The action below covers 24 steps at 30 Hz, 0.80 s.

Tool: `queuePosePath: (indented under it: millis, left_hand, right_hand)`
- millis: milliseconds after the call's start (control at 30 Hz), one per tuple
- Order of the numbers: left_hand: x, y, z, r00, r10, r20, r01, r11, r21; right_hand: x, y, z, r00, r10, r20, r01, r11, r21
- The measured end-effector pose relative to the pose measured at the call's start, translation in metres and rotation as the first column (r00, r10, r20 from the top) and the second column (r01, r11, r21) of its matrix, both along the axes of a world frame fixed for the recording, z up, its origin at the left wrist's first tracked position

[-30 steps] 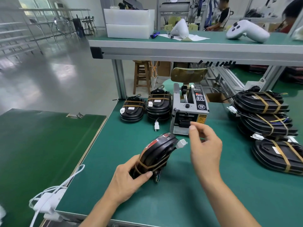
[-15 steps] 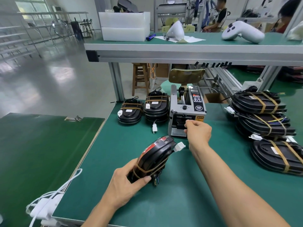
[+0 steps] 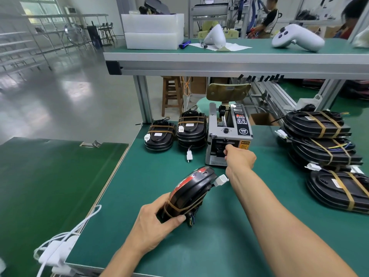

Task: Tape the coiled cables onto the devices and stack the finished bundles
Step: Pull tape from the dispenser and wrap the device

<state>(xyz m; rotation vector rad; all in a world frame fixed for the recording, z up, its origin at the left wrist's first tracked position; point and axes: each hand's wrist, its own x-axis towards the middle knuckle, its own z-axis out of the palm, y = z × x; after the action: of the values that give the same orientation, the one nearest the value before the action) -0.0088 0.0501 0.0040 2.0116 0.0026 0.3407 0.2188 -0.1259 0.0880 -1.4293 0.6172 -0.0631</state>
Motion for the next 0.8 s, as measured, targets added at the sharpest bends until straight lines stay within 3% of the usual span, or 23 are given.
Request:
queuePosePath:
  millis: [133, 300, 400, 600, 700, 800]
  left_hand:
    - [0.0, 0.0, 0.0, 1.0, -0.002, 0.007, 0.002, 1.0, 0.003]
    - [-0.001, 0.0, 0.0, 1.0, -0.012, 0.001, 0.012, 1.0, -0.007]
    - [0.0, 0.0, -0.001, 1.0, -0.023, -0.004, 0.023, 1.0, -0.007]
    - [0.001, 0.0, -0.001, 1.0, -0.024, 0.016, 0.024, 1.0, -0.011]
    - [0.0, 0.0, -0.001, 1.0, -0.023, 0.016, 0.023, 1.0, -0.003]
    - [0.0, 0.0, -0.001, 1.0, -0.021, 0.015, 0.021, 1.0, -0.001]
  right_hand:
    - [-0.002, -0.003, -0.001, 0.998, 0.056, -0.042, -0.059, 0.995, -0.077]
    - [-0.034, -0.029, -0.012, 0.927, 0.35, -0.136, -0.37, 0.915, -0.164]
    - [-0.055, -0.05, -0.01, 0.852, 0.519, -0.062, -0.522, 0.838, -0.16]
    - [-0.095, -0.065, 0.039, 0.723, 0.66, 0.203, -0.682, 0.728, 0.064]
    - [-0.117, -0.058, 0.059, 0.641, 0.724, 0.253, -0.742, 0.669, -0.035]
    - [-0.129, -0.053, 0.061, 0.616, 0.749, 0.244, -0.746, 0.654, -0.127]
